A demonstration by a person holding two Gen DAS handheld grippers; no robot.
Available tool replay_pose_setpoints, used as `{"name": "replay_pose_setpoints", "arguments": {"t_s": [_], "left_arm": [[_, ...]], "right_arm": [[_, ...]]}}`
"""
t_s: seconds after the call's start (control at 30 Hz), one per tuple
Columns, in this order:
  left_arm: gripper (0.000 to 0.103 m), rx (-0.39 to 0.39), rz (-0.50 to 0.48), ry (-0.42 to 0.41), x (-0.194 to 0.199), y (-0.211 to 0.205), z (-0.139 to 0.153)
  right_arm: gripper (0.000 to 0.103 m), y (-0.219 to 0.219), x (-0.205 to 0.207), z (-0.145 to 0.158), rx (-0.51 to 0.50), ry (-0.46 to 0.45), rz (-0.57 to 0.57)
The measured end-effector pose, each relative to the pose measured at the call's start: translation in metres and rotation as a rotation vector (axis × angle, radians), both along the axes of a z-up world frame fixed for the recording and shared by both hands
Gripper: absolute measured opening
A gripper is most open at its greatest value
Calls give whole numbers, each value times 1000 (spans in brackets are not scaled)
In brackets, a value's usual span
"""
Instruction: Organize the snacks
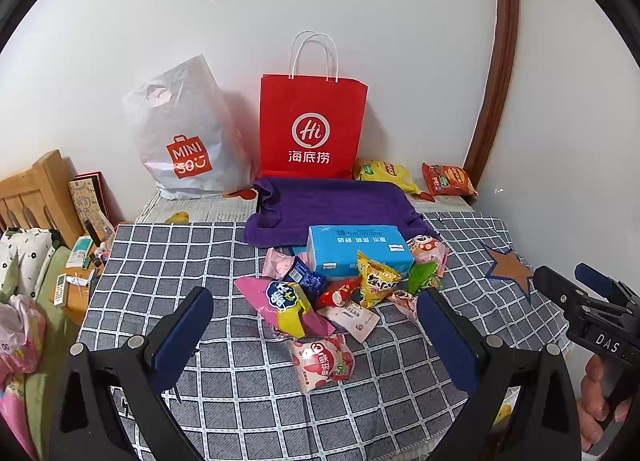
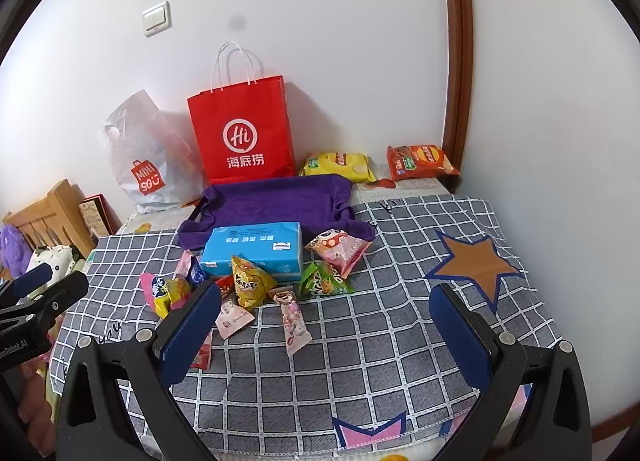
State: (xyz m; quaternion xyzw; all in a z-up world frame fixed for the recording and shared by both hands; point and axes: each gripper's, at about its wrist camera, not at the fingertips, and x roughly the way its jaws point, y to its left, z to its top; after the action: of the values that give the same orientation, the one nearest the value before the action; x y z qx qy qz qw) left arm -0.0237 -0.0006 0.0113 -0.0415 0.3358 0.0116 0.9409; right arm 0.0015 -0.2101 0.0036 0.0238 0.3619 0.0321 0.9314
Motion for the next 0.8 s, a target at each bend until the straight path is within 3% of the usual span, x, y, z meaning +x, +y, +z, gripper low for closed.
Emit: {"name": "replay_pose_setpoints", "arguments": {"t_s": [0.8], "left_arm": [[102,4,6,-3,2,6,6]], "right_arm": [[103,11,5,-5,-5,19,19]]}}
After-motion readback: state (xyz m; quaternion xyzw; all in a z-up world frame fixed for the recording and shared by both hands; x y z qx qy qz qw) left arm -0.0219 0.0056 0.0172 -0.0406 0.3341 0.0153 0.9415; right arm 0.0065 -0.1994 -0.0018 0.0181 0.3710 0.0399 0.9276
